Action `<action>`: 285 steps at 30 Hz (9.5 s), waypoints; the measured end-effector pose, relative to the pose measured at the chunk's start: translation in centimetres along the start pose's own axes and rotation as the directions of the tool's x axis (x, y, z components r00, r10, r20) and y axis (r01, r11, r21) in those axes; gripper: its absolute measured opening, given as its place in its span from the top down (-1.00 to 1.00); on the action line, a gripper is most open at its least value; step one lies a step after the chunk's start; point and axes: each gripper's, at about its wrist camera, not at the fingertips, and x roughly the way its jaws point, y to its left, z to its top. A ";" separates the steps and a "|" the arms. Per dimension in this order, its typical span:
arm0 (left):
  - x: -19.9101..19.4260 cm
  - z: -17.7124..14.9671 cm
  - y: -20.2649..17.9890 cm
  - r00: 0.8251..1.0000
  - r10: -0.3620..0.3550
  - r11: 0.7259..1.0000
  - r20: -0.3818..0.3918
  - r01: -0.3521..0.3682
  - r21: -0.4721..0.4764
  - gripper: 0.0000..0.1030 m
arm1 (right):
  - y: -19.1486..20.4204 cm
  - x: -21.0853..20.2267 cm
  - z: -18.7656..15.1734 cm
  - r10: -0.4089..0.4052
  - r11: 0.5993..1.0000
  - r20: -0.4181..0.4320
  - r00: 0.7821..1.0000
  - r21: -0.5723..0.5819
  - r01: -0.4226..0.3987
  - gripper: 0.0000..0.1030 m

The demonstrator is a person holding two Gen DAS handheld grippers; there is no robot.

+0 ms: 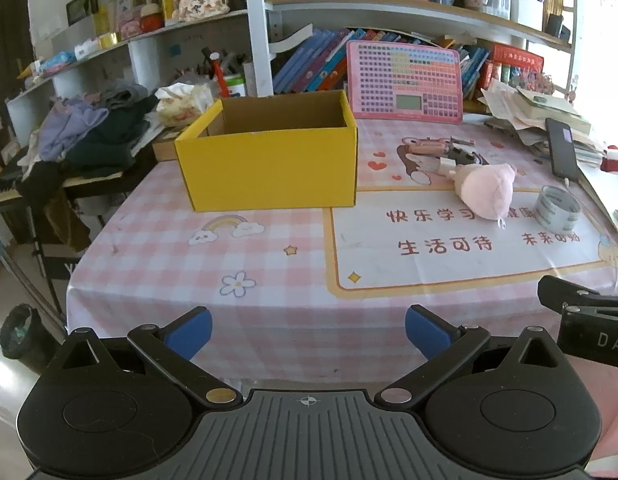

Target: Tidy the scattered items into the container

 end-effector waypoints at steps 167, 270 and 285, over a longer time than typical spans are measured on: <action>19.3 14.0 -20.4 0.975 -0.177 0.966 -0.131 0.198 0.164 -0.98 | -19.6 22.2 8.1 -0.050 0.986 -0.268 0.962 0.143 0.091 -0.97; 7.2 5.6 10.3 0.975 -0.217 0.976 0.043 0.216 0.016 -0.24 | 11.9 9.9 6.0 0.059 0.988 -0.095 0.994 -0.133 -0.071 -0.60; 7.5 5.4 12.8 0.980 -0.196 0.980 0.042 0.197 -0.020 -0.24 | 15.0 10.4 6.8 0.096 0.975 -0.096 0.991 -0.189 -0.113 -0.60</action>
